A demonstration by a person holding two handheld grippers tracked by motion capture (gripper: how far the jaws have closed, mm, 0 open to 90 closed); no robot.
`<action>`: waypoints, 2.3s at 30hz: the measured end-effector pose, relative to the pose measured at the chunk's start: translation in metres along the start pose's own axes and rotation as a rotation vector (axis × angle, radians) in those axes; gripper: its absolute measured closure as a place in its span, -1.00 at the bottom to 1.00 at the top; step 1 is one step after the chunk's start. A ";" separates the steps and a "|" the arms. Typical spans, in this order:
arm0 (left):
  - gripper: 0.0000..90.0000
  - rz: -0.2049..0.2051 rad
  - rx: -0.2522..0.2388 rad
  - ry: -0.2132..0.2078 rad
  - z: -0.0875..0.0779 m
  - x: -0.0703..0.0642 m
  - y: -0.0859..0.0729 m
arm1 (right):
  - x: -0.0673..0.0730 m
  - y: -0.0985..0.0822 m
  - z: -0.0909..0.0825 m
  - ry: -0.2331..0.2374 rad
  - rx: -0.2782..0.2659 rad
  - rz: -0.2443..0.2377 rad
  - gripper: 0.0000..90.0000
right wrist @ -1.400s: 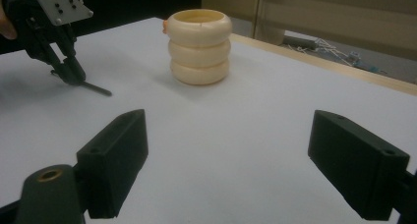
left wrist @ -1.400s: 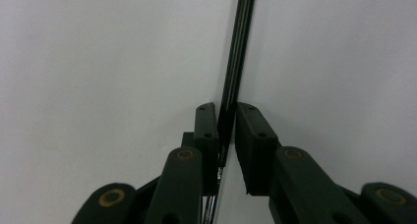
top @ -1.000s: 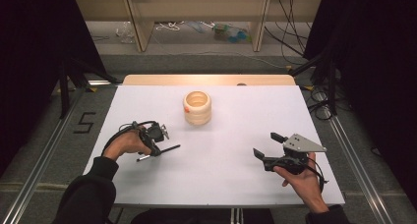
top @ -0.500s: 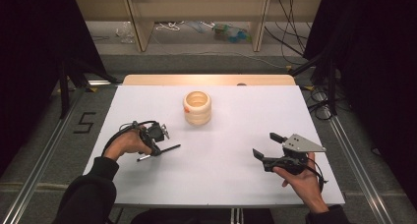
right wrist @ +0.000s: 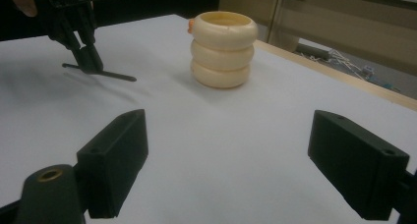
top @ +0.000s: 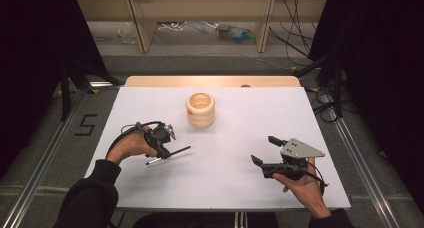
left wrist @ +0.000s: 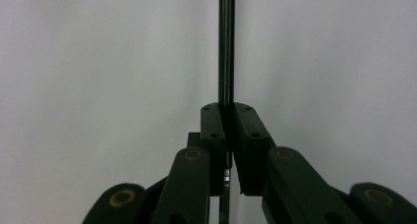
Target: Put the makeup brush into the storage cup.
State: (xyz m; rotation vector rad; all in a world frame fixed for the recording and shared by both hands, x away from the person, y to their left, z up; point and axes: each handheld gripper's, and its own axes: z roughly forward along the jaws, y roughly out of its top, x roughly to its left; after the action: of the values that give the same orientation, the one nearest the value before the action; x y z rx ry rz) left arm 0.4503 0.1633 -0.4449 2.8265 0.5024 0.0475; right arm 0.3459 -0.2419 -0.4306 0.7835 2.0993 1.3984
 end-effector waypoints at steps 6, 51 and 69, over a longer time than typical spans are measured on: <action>0.86 0.007 -0.031 -0.027 -0.004 -0.011 0.011 | 0.010 0.003 0.007 0.024 0.002 -0.037 -0.64; 0.86 0.195 -0.020 -0.050 -0.014 -0.073 0.068 | 0.104 0.020 0.084 0.206 0.142 -0.611 -0.45; 0.86 0.221 0.004 -0.052 -0.016 -0.081 0.073 | 0.111 0.020 0.097 0.220 0.185 -0.727 -0.19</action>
State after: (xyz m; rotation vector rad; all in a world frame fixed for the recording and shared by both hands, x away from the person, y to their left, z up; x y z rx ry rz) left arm 0.3974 0.0732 -0.4087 2.8661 0.1779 0.0151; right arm 0.3361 -0.0960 -0.4558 -0.1055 2.3511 0.9227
